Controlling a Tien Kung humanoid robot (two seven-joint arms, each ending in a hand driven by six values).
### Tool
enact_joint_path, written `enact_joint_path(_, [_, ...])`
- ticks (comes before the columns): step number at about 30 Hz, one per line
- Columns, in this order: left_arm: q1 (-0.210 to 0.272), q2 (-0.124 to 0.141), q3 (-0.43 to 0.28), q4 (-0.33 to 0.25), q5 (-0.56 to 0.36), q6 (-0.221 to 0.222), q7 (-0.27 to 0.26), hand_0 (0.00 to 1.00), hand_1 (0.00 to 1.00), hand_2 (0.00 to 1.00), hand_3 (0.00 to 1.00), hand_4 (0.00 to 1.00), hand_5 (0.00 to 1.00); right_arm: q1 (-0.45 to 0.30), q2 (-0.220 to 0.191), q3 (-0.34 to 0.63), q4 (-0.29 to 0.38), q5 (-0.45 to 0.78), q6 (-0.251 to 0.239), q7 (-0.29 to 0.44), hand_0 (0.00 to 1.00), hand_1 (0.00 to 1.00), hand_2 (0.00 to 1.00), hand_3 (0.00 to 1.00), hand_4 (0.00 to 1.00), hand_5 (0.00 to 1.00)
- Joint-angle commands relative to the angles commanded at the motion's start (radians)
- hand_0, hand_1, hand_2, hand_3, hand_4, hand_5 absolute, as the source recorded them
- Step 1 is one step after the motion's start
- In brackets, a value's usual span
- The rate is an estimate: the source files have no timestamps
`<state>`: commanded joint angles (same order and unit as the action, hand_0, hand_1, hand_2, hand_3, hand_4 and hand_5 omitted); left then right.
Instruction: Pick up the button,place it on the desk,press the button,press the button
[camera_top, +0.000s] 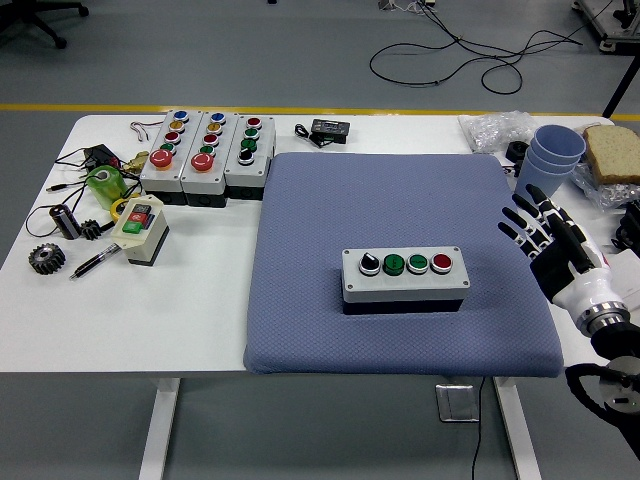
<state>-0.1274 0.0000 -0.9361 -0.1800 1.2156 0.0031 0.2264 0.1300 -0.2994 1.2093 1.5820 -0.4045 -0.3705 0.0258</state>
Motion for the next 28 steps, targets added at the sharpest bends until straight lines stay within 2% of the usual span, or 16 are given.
enact_joint_path(28, [0.011,0.0,-0.015,0.0,0.032,-0.002,0.005,0.736,0.852,0.881,0.799,0.578,0.855,-0.008,0.001,-0.005,-0.005,-0.004,-0.003,0.008,0.761,0.644,0.721,0.71,0.764,0.366])
